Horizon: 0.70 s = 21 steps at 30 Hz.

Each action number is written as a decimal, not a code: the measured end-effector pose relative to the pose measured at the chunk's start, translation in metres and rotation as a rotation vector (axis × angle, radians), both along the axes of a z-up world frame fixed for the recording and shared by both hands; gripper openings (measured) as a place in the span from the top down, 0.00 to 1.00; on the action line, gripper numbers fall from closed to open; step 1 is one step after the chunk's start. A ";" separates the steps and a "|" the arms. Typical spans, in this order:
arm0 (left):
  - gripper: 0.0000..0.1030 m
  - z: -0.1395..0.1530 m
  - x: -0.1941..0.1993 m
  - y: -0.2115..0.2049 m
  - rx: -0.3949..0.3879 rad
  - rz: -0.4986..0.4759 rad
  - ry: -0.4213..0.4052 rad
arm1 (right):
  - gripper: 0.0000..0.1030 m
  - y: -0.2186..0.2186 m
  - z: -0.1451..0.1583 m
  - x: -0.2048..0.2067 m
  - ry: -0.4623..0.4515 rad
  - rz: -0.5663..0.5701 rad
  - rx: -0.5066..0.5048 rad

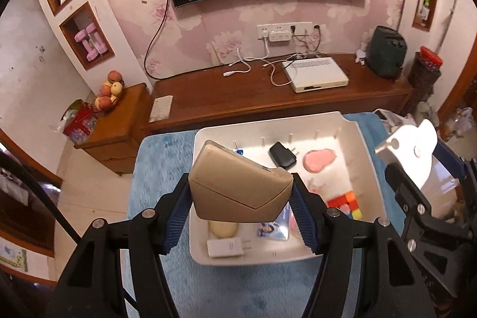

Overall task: Organize rigid objects
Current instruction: 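Carry the beige case and white piece over the bin and release them inside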

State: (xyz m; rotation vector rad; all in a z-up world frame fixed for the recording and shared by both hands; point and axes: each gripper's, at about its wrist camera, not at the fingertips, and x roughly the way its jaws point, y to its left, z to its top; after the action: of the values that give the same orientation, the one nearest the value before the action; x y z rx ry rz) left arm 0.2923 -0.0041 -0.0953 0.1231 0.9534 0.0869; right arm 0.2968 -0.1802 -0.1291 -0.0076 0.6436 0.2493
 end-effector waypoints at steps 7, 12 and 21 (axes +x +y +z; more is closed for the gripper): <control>0.35 -0.035 0.023 -0.016 0.069 0.014 0.047 | 0.22 -0.006 -0.030 0.018 0.057 0.028 0.025; 0.35 -0.066 0.035 -0.027 0.105 0.006 0.103 | 0.22 -0.008 -0.056 0.024 0.092 0.057 0.008; 0.35 -0.105 0.054 -0.028 0.100 0.027 0.188 | 0.22 -0.001 -0.087 0.032 0.136 0.127 -0.025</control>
State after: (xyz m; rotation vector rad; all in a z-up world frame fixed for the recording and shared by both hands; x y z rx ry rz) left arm 0.3462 -0.0324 -0.2002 0.2133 1.1385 0.1499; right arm 0.3287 -0.1813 -0.2158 -0.0563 0.7826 0.3666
